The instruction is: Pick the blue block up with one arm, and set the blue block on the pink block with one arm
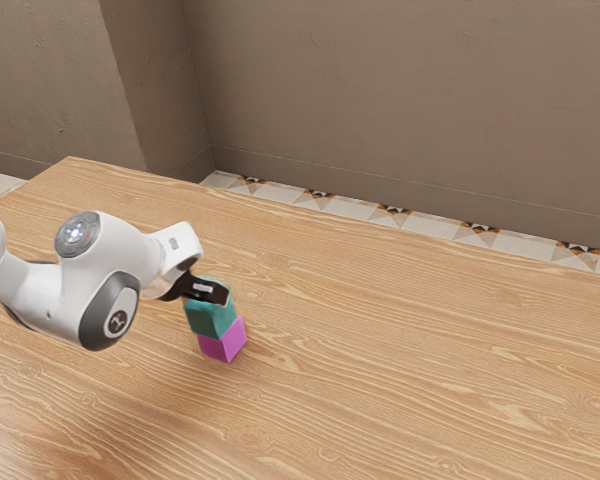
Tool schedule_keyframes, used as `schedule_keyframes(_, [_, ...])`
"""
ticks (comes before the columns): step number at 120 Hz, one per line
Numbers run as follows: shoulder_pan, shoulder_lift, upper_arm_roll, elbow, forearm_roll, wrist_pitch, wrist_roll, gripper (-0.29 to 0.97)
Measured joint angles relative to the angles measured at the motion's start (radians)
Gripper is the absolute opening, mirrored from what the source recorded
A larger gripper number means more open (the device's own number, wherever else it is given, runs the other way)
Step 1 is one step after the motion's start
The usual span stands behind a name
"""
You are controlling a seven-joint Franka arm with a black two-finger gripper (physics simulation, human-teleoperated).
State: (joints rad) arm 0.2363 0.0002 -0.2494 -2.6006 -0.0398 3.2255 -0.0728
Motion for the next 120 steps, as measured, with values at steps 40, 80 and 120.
schedule_keyframes(40, [0.035, -0.028, 0.001, 0.021, 0.008, 0.019, 0.003, 0.62])
schedule_keyframes(80, [0.024, -0.083, 0.157, 0.893, -0.076, -1.014, 0.155, 0.65])
schedule_keyframes(120, [-0.001, -0.069, 0.259, 0.986, -0.119, -1.57, 0.165, 0.65])
